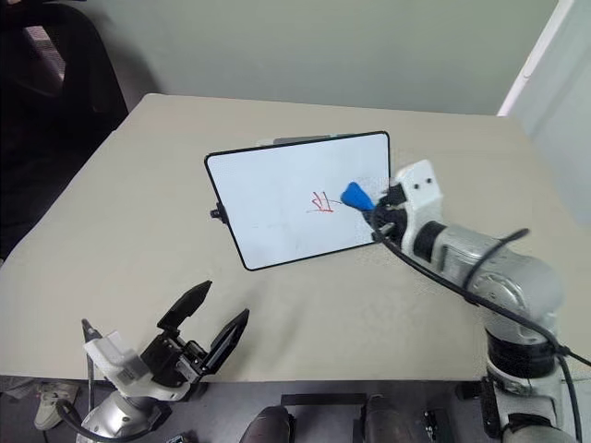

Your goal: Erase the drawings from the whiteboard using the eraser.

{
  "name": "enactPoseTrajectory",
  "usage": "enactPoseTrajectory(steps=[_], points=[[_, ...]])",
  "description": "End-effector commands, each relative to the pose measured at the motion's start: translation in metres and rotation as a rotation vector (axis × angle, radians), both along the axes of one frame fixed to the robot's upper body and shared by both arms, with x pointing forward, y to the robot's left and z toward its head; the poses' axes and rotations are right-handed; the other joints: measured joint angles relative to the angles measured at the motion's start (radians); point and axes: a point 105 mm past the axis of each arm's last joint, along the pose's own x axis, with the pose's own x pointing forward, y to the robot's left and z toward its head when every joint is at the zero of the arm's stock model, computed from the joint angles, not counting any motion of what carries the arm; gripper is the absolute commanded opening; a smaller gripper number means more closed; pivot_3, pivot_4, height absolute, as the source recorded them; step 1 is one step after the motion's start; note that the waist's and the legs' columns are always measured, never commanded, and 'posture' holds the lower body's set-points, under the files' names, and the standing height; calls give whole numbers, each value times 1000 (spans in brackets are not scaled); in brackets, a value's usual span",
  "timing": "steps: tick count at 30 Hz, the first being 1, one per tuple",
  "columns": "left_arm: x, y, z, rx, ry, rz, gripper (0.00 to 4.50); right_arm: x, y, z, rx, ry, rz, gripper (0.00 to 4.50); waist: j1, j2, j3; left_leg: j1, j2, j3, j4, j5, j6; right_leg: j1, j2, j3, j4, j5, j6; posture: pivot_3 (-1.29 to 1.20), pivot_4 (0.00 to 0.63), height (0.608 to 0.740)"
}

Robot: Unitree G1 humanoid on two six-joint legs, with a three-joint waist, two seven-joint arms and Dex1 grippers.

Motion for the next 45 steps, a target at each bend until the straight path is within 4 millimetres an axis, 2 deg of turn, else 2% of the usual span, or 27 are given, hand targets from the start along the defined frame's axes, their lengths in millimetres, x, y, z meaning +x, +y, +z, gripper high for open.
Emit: enactPoseTrajectory(steps=[1, 6, 12, 15, 22, 30, 34, 42, 45], points=[[-3, -2, 8, 0, -37, 0, 4500, 10, 9, 10, -15, -57, 8, 366, 2, 0, 0, 0, 0, -1, 0, 0, 0, 0, 0, 0, 0, 0, 0, 0, 150, 740], [-1, 2, 9, -3, -37, 20, 4500, 15, 27, 16, -21, -103, 62, 366, 3, 0, 0, -3, 0, -1, 0, 0, -1, -2, 0, 0, 0, 1, 2, 0, 150, 740], [1, 10, 9, -3, -35, 47, 4500, 36, 38, 17, -37, -125, 33, 366, 2, 0, 0, -2, 1, -1, 0, 1, -1, -2, 0, 0, 0, 2, 3, 0, 150, 740], [2, 14, 9, -4, -32, 61, 4500, 40, 39, -4, -89, -78, 31, 366, 3, 0, 0, -2, 1, -2, 0, 1, -2, -2, 0, 0, 0, 2, 3, 0, 150, 740], [2, 21, 9, -4, -28, 80, 4500, 36, 39, -32, -166, -30, 57, 366, 2, 0, 0, -2, 1, -1, 0, 2, -4, -2, 0, 0, 1, 3, 2, 0, 150, 740], [2, 27, 8, -10, -23, 93, 4500, 30, 40, -49, -191, 15, 79, 366, 1, 0, 0, -2, 1, -1, 1, 5, -9, -2, 0, 0, 1, 5, 0, 0, 150, 740], [3, 29, 7, -14, -19, 96, 4500, 38, 36, -37, -184, -17, 52, 366, 0, 0, 0, -2, 1, -1, 1, 6, -11, -2, 0, 0, 1, 6, -1, 0, 150, 740], [2, 29, 6, -18, -14, 92, 4500, 64, 20, 12, -132, -135, -100, 366, -4, 1, 0, -2, 1, -1, 1, 7, -13, -3, 0, 0, 1, 8, -5, 0, 150, 740], [2, 30, 6, -18, -15, 91, 4500, 70, 14, 18, -125, -154, -151, 366, -4, 1, 0, -2, 1, -1, 1, 8, -13, -3, 0, 0, 1, 10, -8, 0, 150, 740]])
